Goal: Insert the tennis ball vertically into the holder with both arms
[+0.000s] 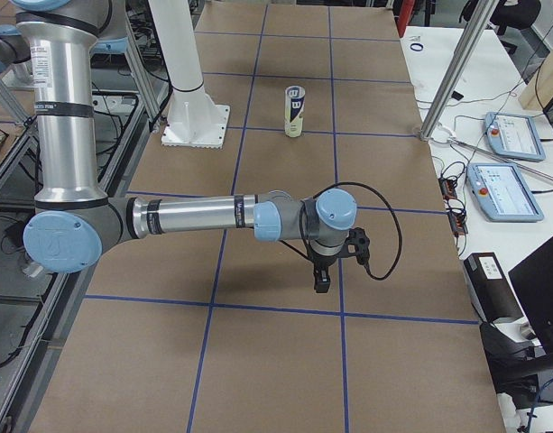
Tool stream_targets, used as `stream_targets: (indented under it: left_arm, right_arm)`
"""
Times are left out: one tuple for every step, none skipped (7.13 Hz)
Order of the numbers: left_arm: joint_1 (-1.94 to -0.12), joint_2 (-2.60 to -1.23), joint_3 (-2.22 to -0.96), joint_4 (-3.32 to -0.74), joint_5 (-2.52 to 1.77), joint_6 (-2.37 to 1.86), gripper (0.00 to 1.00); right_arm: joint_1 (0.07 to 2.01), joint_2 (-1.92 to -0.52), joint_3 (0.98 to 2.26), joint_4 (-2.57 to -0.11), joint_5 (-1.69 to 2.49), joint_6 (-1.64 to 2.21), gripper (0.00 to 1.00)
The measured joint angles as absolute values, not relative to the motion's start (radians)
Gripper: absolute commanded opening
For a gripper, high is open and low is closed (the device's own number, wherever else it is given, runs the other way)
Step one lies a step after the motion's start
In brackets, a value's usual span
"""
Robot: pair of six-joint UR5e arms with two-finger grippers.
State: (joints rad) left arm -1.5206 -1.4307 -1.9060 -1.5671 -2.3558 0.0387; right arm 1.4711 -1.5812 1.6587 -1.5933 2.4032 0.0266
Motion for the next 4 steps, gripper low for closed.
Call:
stream_targets:
  left_arm:
    - [-1.521, -1.429, -1.907, -1.567, -2.356, 0.037, 1.0]
    - [-1.522, -1.423, -1.911, -1.566, -2.355, 0.036, 1.0]
    - [-1.522, -1.41, -1.916, -1.566, -2.354, 0.035, 1.0]
    - [-1.521, -1.401, -1.921, -1.566, -2.354, 0.034, 1.0]
  right_arm:
    - [1.471, -1.595, 1.664, -1.593, 2.416, 0.028, 0.99]
    - [1.471, -1.604, 1.679, -1.593, 2.422, 0.03, 0.99]
    - [1.471, -1.609, 1.695, -1.593, 2.425, 0.032, 0.99]
    - [1.471, -1.611, 1.706, -1.593, 2.425, 0.033, 0.99]
